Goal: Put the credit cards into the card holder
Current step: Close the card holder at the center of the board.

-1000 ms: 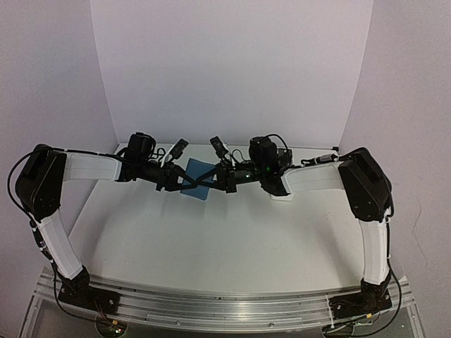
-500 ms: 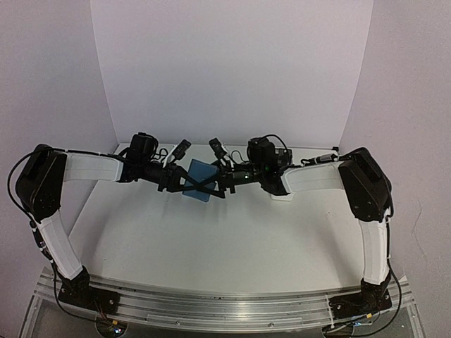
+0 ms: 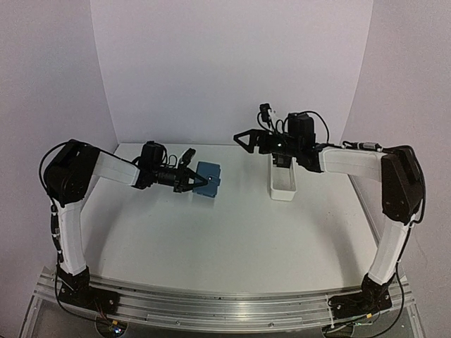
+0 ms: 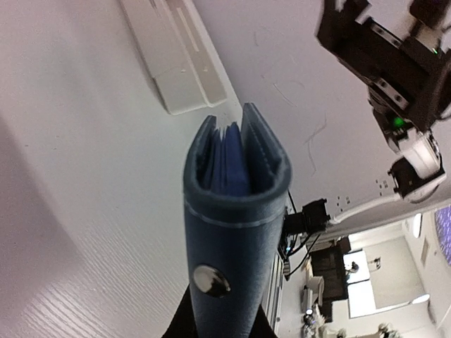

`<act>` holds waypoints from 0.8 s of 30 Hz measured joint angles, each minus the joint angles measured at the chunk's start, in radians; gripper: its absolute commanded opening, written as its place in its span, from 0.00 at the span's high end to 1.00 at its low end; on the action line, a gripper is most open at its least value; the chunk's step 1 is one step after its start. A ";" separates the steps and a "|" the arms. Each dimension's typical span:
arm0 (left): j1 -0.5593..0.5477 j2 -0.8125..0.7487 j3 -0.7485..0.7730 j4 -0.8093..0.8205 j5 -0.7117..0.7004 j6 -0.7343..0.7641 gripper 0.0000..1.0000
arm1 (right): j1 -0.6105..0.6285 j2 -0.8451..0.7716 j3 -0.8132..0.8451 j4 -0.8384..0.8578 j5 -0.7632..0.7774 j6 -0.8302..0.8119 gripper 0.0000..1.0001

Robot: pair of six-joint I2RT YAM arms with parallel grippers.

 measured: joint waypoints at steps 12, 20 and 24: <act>-0.066 0.172 0.072 0.021 -0.140 -0.331 0.64 | 0.001 -0.062 0.013 -0.244 0.184 0.001 0.02; -0.076 0.191 0.079 -0.191 -0.248 -0.264 0.56 | 0.001 -0.078 0.013 -0.261 0.184 0.002 0.02; -0.073 0.189 0.117 -0.293 -0.266 -0.201 0.46 | 0.001 -0.079 0.013 -0.263 0.182 0.002 0.02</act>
